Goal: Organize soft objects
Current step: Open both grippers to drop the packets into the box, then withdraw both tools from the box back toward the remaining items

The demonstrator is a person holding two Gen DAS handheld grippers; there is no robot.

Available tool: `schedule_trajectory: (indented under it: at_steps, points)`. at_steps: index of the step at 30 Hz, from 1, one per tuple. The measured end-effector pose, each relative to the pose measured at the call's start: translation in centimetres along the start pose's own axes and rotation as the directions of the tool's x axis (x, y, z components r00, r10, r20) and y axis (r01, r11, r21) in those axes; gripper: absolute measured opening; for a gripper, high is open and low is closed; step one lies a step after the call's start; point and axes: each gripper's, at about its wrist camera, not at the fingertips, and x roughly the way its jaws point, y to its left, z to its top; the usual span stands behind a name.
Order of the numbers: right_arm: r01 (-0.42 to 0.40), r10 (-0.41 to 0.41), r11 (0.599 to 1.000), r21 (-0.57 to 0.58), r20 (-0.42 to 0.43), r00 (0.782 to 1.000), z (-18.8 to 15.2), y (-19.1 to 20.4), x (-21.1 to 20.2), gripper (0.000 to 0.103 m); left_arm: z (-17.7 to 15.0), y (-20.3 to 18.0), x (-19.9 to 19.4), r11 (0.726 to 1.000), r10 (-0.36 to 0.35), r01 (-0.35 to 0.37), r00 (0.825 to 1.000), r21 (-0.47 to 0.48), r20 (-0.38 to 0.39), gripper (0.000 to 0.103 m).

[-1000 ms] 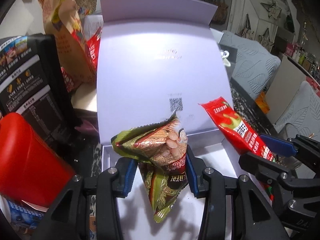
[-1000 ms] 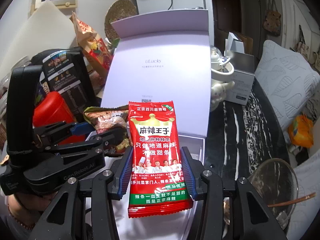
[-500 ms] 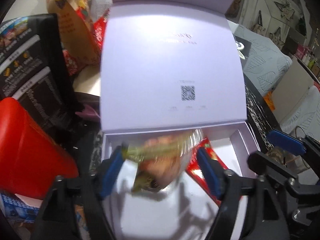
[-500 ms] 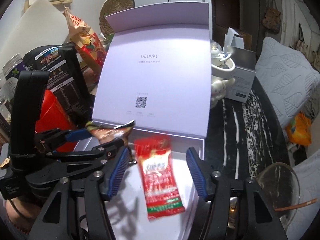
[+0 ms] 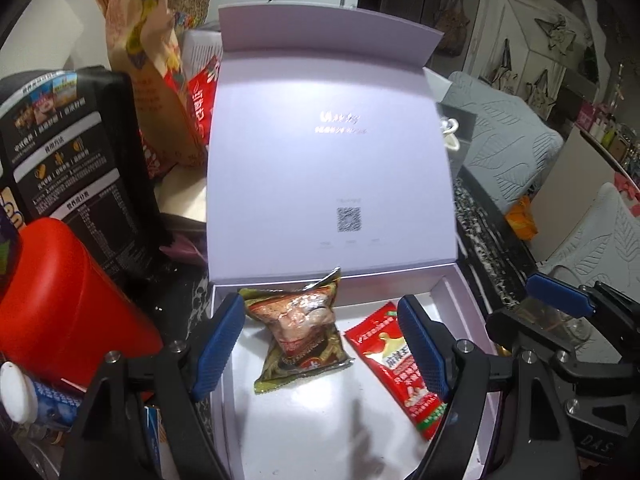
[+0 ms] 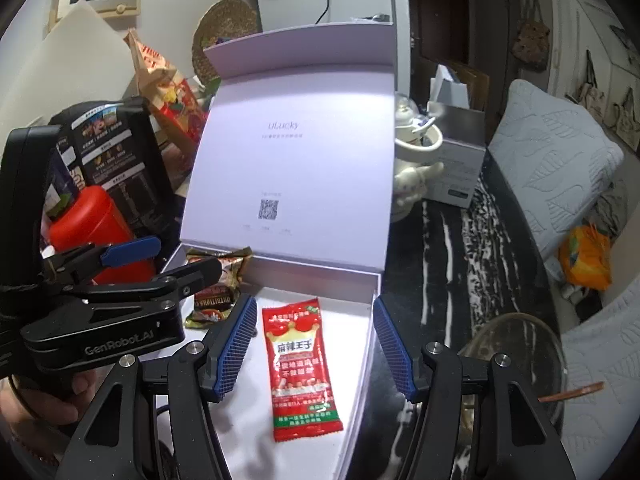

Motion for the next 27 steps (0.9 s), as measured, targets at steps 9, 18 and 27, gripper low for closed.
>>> schedule_trajectory:
  at_steps: [9, 18, 27]
  points:
    - [0.011, -0.011, 1.0, 0.0, 0.068, 0.998, 0.5, 0.2, -4.0, 0.061, 0.5, -1.3, -4.6, 1.0, -0.007, 0.005, 0.997, 0.027, 0.075, 0.078]
    - [0.036, -0.033, 0.999, -0.013, 0.146, 0.989, 0.5, 1.1, -9.3, 0.061, 0.4, -2.8, -10.4, 0.997, -0.023, 0.011, 0.986, 0.073, 0.162, 0.078]
    - [0.063, -0.059, 0.998, -0.011, 0.216, 0.975, -0.8, 1.9, -14.9, 0.069, -0.8, -4.4, -15.0, 0.99, -0.071, 0.042, 0.973, 0.135, 0.219, 0.078]
